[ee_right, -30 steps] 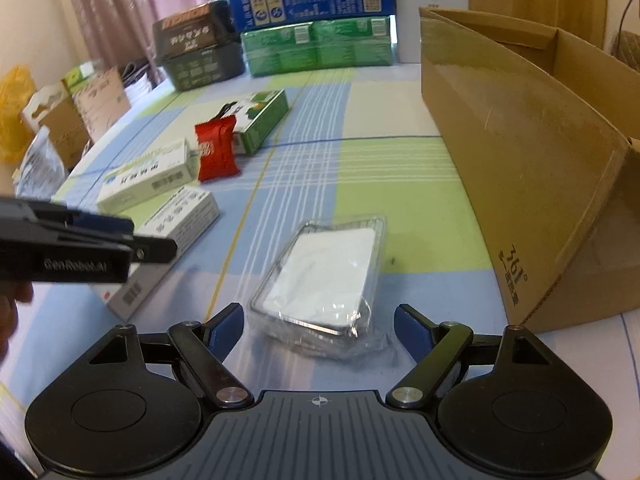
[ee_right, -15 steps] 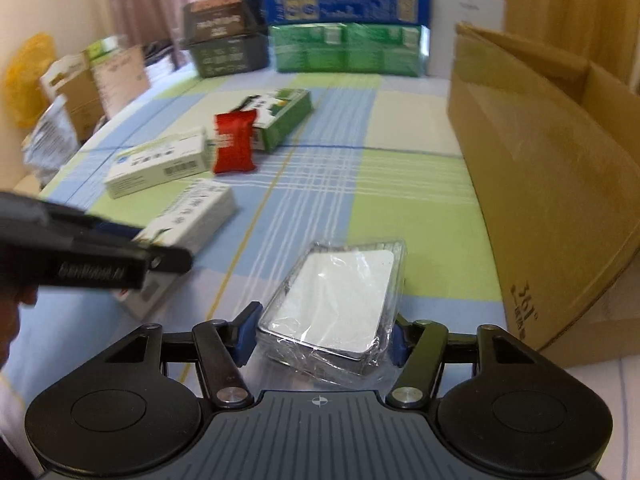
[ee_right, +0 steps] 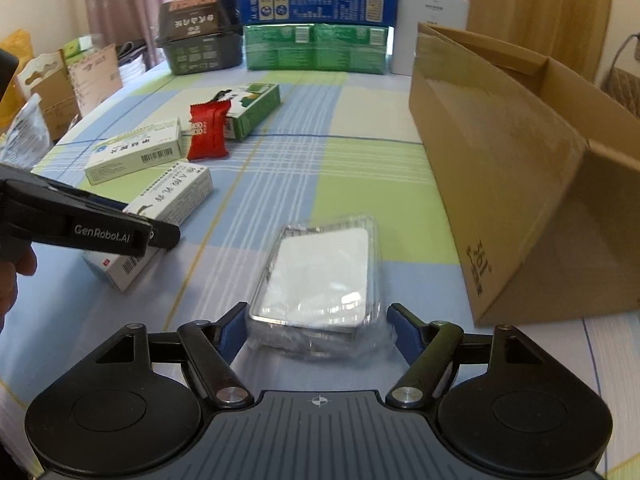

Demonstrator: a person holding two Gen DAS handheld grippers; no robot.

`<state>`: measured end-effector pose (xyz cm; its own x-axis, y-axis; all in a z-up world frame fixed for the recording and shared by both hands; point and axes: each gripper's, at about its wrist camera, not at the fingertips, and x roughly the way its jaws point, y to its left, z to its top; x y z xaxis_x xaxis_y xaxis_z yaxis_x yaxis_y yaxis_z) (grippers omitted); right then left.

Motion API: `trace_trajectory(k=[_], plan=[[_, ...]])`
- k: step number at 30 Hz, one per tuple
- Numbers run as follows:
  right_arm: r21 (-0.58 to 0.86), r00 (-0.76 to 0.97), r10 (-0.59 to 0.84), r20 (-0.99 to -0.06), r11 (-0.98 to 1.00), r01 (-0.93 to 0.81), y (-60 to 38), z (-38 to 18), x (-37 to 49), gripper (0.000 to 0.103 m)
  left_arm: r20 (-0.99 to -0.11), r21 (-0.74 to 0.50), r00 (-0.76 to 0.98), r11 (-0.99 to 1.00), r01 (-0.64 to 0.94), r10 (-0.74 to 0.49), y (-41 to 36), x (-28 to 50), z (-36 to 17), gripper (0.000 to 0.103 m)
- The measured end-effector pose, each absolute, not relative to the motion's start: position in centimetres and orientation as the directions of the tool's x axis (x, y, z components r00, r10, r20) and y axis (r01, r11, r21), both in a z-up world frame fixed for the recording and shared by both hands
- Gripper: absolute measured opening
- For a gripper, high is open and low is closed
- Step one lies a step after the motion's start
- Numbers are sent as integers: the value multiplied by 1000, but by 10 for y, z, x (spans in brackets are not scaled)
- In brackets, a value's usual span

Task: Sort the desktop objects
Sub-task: 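Lift the ointment box and wrapped tray and carry both toward the cardboard box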

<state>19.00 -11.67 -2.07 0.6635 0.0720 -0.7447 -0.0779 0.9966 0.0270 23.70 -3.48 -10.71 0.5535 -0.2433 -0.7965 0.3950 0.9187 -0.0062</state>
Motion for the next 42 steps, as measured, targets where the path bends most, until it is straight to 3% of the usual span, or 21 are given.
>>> trace_trajectory(k=[5,9,12,16,18,21,33,42], plan=[[47,679,61,-732,998,-40,-115,-23,190,72,-795,5,560,922,388,-231,-41,236,-106,33],[24,688,50,-724,999,-48,-113,-25,191,70,-794,8,565,925,379,-225,-46,235,-106,33],[11,695,47,-717,998,-56,-114,-24,190,57,-788,8,571,924,382,-229,-46,234,-107,34],[14,695,59,-717,997,-69,-114,-23,190,52,-785,9,576,927,376,-226,-43,235,-108,42],[14,696,63,-715,997,-77,-114,-24,190,52,-785,8,576,925,380,-230,-42,236,-108,43],[29,698,72,-713,997,-73,-117,-23,190,52,-786,0,569,920,392,-243,-43,236,-107,33],[37,720,85,-688,996,-82,-119,-6,189,52,-783,-19,561,910,414,-271,-38,229,-91,33],[35,762,99,-639,994,-100,-125,34,175,52,-739,-18,611,915,404,-284,-47,206,-43,33]])
